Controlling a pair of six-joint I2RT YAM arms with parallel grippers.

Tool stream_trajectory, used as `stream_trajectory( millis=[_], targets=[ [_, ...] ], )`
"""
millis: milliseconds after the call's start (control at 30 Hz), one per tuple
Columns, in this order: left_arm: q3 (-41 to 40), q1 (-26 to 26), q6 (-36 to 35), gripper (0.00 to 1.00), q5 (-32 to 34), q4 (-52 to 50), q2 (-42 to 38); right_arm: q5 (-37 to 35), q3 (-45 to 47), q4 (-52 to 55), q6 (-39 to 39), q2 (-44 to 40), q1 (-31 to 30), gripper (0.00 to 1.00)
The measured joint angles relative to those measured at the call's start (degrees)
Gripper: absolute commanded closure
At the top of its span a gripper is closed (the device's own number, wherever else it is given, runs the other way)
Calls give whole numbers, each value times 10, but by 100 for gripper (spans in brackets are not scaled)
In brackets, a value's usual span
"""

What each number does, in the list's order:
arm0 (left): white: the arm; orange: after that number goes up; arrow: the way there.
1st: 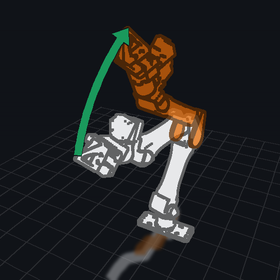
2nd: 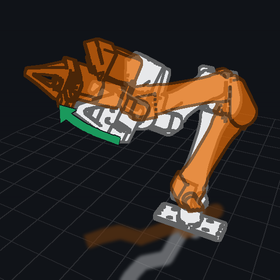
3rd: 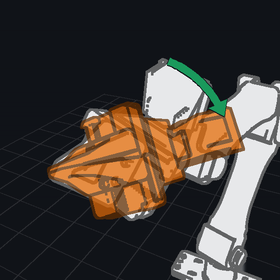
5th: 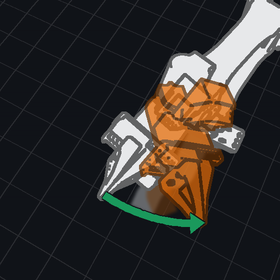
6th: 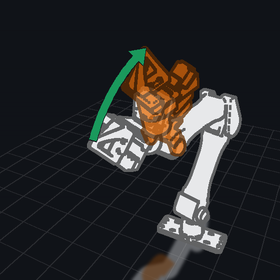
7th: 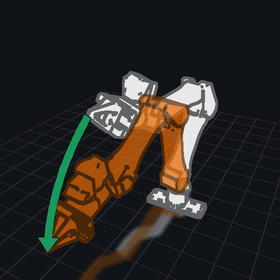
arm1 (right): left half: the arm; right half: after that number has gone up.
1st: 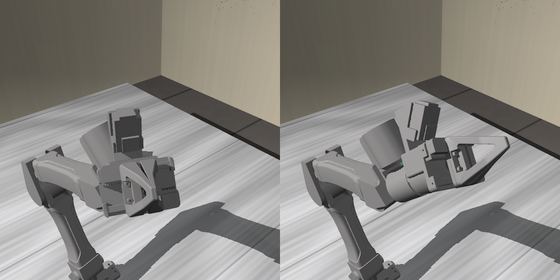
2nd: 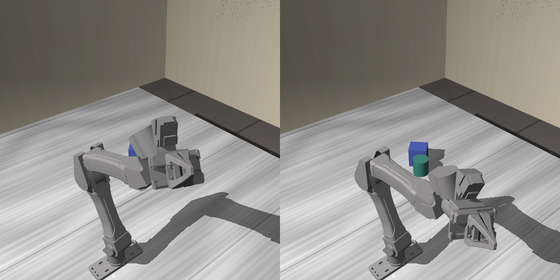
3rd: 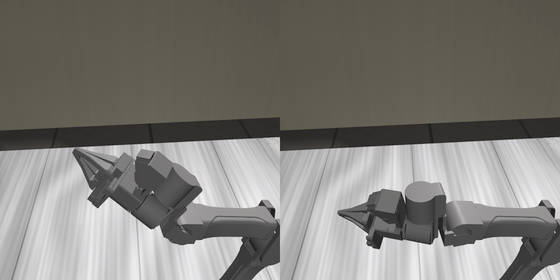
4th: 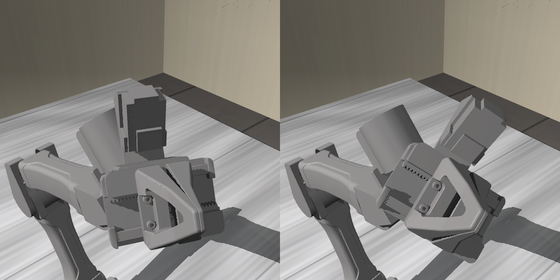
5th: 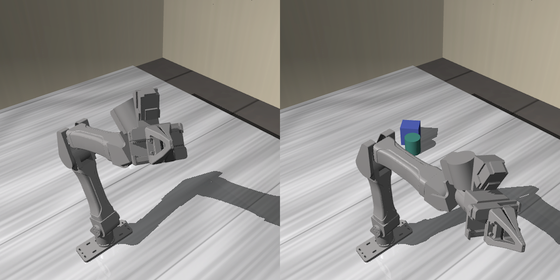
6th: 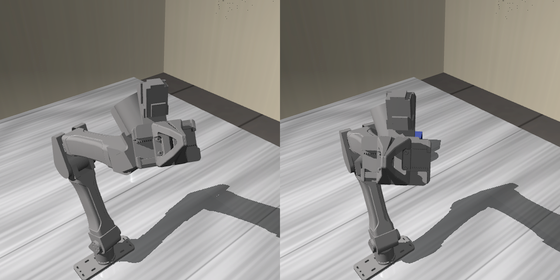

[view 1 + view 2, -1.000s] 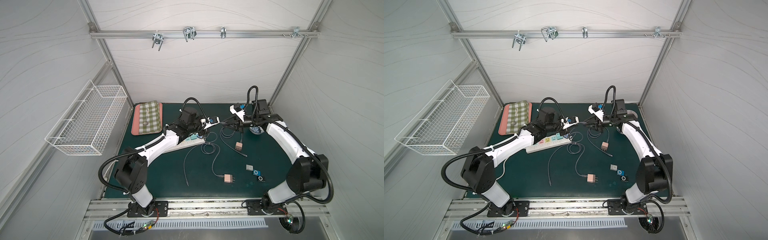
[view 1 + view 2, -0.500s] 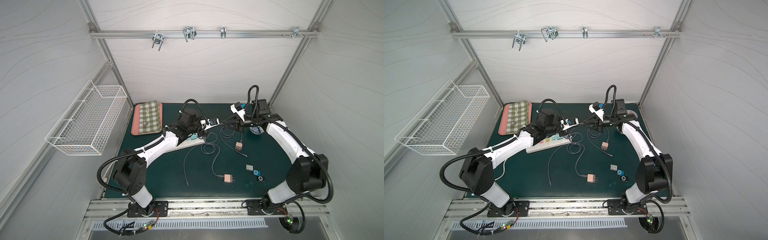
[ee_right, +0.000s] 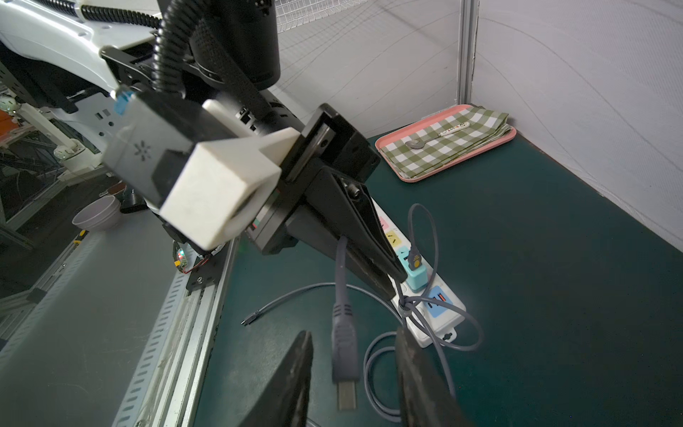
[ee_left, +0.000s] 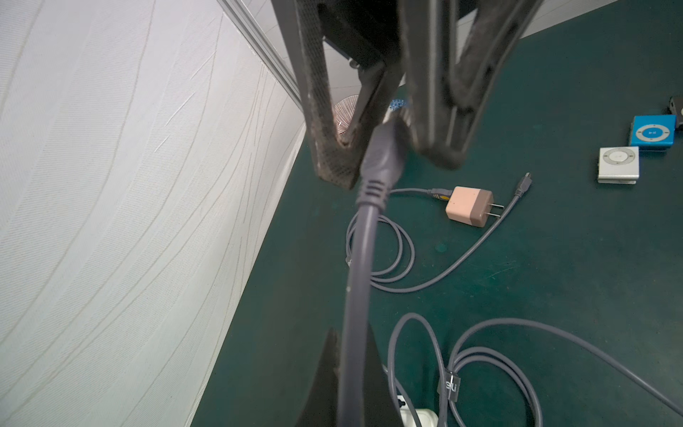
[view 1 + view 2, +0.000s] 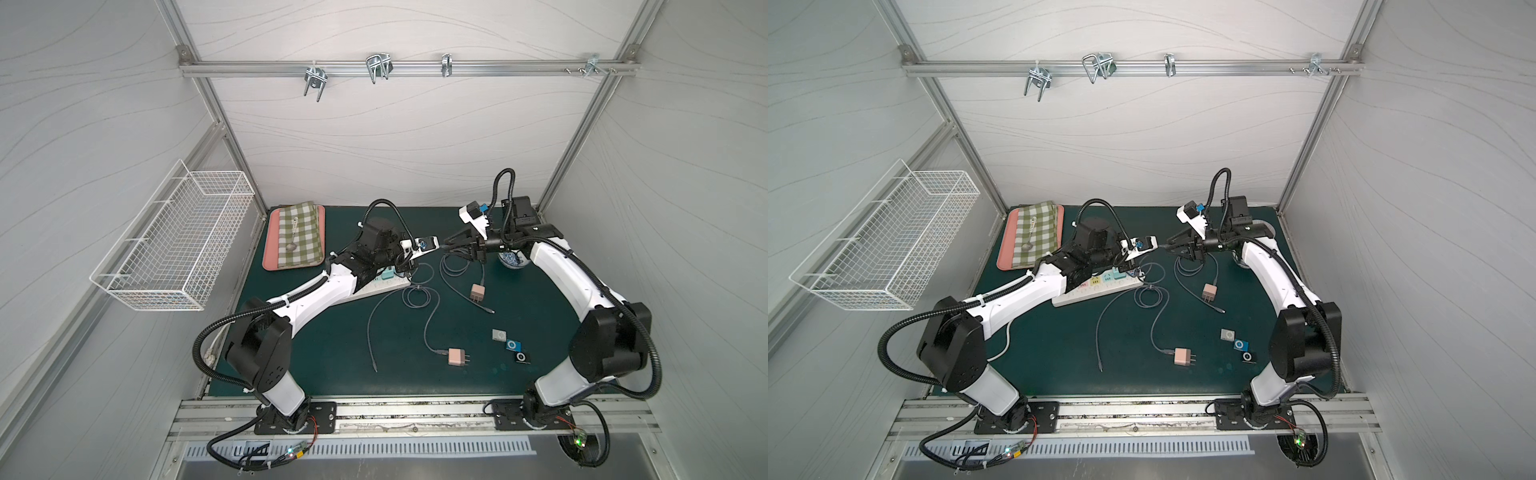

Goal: Charge mp3
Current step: Pick up the charging cable from the center of the board.

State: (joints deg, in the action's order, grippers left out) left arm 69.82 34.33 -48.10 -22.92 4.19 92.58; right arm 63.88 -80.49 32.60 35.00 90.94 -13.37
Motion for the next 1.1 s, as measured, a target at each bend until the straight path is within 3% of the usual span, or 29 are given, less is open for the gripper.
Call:
stream_trajectory(
  millis=[400,567,633,800,867,933,1100],
  targets=[
    [-3,0,-2,100,5,4,-3,13,0,8,-13,2,1,95],
    [-5,0,-2,99,5,4,-3,18,0,9,-11,3,1,100],
    [-5,0,1,94,5,4,-3,18,0,9,-11,3,1,100],
    [-4,0,21,61,-5,1,-3,17,0,9,-4,3,1,100],
    [-4,-1,34,52,-20,-3,-3,16,0,9,3,3,1,100],
    [-4,-5,53,47,-41,-10,-4,15,0,9,12,3,1,100],
    [-2,-23,135,46,-103,-8,-4,11,0,7,47,3,0,100]
  ],
)
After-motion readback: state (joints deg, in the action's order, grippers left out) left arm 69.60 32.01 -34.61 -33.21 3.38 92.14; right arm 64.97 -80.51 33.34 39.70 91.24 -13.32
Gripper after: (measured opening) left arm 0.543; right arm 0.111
